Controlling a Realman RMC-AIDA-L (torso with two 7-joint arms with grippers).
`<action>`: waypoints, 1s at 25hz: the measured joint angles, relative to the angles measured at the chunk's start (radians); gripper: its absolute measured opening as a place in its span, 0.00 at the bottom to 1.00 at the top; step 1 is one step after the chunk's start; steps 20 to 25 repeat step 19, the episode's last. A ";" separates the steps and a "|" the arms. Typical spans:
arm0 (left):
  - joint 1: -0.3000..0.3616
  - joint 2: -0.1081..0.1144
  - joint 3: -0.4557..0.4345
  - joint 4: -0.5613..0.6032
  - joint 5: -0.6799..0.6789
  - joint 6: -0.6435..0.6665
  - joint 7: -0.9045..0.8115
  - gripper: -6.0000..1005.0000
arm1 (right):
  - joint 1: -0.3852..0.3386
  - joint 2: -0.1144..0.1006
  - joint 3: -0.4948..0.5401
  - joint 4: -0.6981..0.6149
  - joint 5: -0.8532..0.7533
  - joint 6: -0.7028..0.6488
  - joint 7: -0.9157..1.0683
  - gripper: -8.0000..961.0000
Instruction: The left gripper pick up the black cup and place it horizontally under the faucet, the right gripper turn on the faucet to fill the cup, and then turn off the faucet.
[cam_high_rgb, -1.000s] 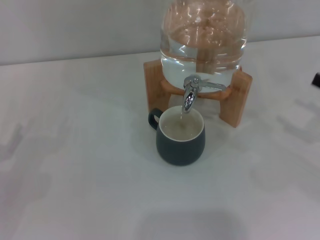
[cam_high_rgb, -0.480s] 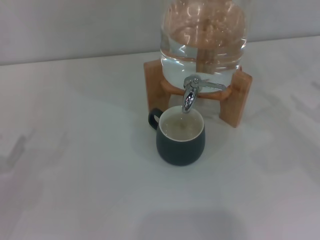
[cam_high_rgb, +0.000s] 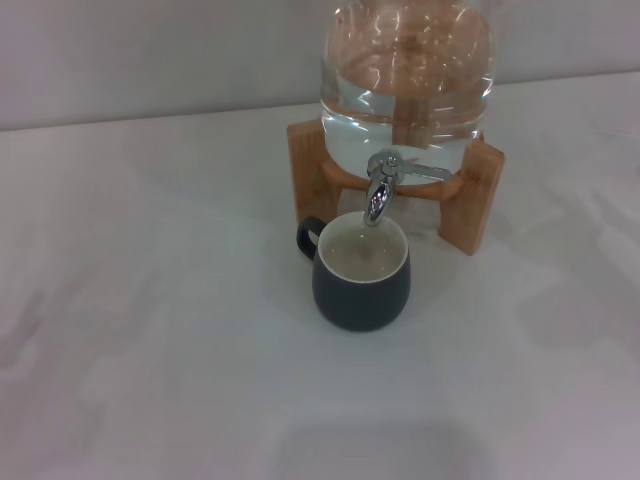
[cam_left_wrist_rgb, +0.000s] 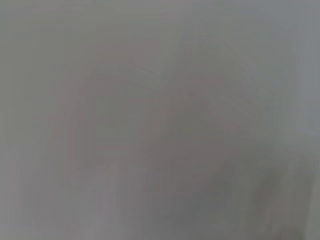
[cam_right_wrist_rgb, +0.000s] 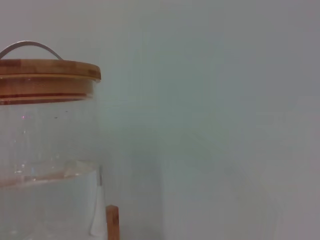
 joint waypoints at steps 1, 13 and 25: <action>0.001 -0.004 -0.001 0.005 -0.008 0.000 0.000 0.72 | 0.000 0.000 0.000 0.000 0.001 0.000 -0.001 0.89; 0.050 -0.034 0.001 0.016 -0.081 -0.006 0.000 0.72 | 0.001 0.002 0.009 0.003 0.001 -0.012 -0.005 0.89; 0.052 -0.037 0.001 0.019 -0.089 0.001 0.050 0.72 | 0.004 0.000 0.011 0.016 0.001 -0.019 -0.009 0.89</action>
